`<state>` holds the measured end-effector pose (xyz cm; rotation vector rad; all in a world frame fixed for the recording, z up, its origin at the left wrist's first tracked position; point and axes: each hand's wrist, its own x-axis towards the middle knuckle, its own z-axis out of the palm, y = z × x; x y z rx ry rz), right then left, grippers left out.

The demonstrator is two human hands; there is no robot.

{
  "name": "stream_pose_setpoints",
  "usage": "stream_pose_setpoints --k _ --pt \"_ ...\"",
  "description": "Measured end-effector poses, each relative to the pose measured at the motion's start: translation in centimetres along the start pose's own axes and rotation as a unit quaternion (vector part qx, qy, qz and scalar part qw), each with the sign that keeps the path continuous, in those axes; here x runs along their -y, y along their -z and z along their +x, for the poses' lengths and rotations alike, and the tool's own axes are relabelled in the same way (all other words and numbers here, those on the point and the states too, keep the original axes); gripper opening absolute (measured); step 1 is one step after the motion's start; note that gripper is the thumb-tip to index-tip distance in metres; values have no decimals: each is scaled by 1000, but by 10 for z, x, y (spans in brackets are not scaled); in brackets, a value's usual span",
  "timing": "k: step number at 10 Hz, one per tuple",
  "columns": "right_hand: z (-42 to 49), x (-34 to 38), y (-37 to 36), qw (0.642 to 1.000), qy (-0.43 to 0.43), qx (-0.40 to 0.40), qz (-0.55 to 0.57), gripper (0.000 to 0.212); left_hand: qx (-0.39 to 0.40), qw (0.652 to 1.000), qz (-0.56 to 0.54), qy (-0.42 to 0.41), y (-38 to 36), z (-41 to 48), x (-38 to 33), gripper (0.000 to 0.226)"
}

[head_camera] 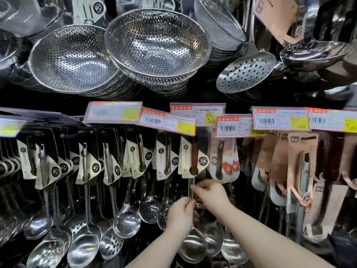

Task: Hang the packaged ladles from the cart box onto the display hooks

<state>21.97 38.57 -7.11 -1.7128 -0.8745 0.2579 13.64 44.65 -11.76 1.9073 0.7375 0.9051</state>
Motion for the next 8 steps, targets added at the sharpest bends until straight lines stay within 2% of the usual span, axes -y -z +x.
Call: stream_pose_setpoints --k 1,3,5,7,8 --pt "12 -6 -3 997 33 -9 -70 20 -9 998 52 -19 -3 13 9 27" --pt "24 -10 -10 987 60 -5 -146 21 -17 997 76 -25 -5 25 14 20" --pt "18 -13 -7 992 31 -12 -118 11 8 997 73 12 -5 21 9 23" --pt "-11 -21 -5 970 1 75 -231 21 40 985 169 -4 3 -8 19 24" --pt "-35 -21 -5 958 9 91 -271 27 28 982 187 -22 9 -30 23 29"
